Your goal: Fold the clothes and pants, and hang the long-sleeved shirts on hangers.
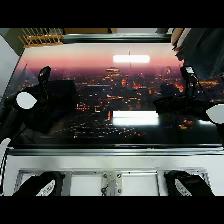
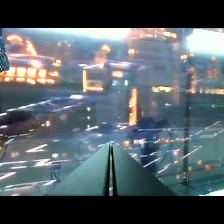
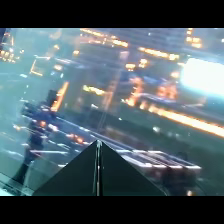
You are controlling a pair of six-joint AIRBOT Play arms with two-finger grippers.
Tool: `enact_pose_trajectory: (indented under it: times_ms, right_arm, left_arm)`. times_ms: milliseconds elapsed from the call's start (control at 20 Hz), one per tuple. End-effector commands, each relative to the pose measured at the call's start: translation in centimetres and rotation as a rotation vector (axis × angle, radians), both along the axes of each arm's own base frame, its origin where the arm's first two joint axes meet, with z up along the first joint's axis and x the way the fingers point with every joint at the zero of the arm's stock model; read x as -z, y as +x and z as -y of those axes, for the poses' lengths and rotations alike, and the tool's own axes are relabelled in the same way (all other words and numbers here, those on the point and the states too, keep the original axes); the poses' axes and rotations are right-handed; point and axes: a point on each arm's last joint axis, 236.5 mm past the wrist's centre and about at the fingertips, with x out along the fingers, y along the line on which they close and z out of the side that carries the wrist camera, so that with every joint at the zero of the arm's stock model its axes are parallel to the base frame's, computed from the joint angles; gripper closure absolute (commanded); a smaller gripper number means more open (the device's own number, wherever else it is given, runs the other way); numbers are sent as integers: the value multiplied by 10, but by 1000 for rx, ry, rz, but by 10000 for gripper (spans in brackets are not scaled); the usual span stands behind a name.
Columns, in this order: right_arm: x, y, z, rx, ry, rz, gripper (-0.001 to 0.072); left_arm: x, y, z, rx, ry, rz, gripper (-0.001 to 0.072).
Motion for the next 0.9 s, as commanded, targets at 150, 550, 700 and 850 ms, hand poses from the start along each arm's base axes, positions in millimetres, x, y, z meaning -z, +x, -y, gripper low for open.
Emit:
enact_pose_trajectory:
  times_ms: [150, 550, 700, 850]
  right_arm:
    - [0, 0, 0, 0, 0, 0, 685]
    - [0, 0, 0, 0, 0, 0, 684]
    - [0, 0, 0, 0, 0, 0, 684]
    - [0, 0, 0, 0, 0, 0, 684]
  left_arm:
    - [-1, 0, 0, -2, -1, 1, 700]
    - [-20, 46, -40, -19, 180, 249, 403]
    - [-24, 69, -118, -149, 333, 311, 90]
    - [20, 63, -213, -345, 358, 158, 89]
